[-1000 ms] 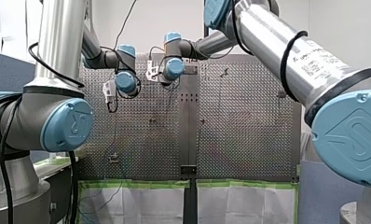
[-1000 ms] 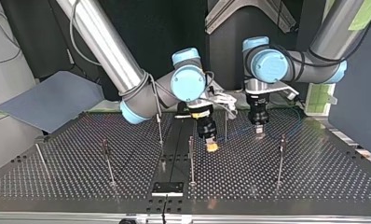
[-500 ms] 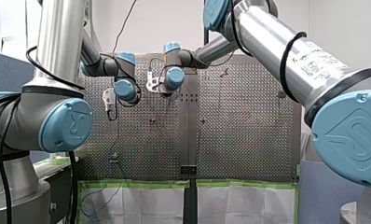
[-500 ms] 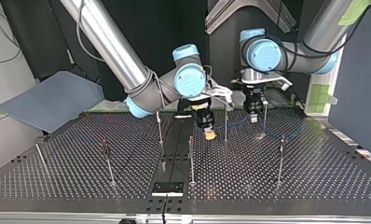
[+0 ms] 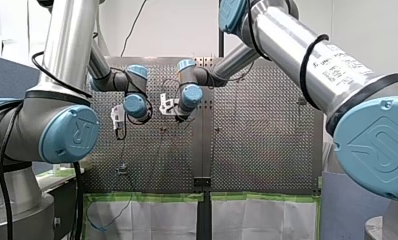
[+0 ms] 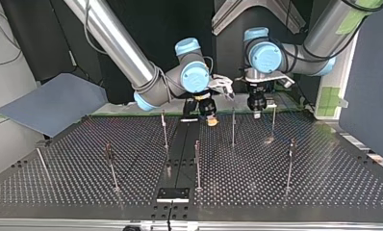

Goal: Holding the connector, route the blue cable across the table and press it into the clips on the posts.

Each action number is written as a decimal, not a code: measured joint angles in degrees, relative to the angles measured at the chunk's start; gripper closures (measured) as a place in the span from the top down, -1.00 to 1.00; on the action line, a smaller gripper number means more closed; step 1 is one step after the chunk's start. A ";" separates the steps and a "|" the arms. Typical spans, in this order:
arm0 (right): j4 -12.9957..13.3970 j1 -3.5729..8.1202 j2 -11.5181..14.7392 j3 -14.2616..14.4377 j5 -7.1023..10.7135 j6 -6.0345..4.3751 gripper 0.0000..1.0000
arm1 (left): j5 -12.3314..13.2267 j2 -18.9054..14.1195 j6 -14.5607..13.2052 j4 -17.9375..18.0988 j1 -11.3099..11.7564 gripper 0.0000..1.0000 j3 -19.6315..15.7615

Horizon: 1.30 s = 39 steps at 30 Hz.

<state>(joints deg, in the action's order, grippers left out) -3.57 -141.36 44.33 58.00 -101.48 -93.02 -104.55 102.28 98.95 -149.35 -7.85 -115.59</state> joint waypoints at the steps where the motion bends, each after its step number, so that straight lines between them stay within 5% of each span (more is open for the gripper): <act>1: -0.03 -0.05 0.00 0.34 0.07 -0.01 -1.00 | -0.01 0.02 0.03 0.09 -0.04 -1.00 -0.28; 19: -0.39 -0.35 1.37 2.96 0.81 -0.18 -1.00 | -3.25 -0.03 0.32 0.31 -1.64 -1.00 -4.65; 29: -0.21 -0.39 1.42 7.57 1.82 -0.19 -1.00 | -3.24 0.09 0.43 0.55 -2.88 -1.00 -5.49; 39: -0.03 0.40 1.50 8.12 2.47 -0.27 -1.00 | -2.54 3.09 0.92 1.75 -2.64 -1.00 -5.32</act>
<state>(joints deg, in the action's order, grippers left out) -3.60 -140.96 45.83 66.12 -99.01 -93.29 -107.09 105.37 99.86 -147.60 -10.49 -120.91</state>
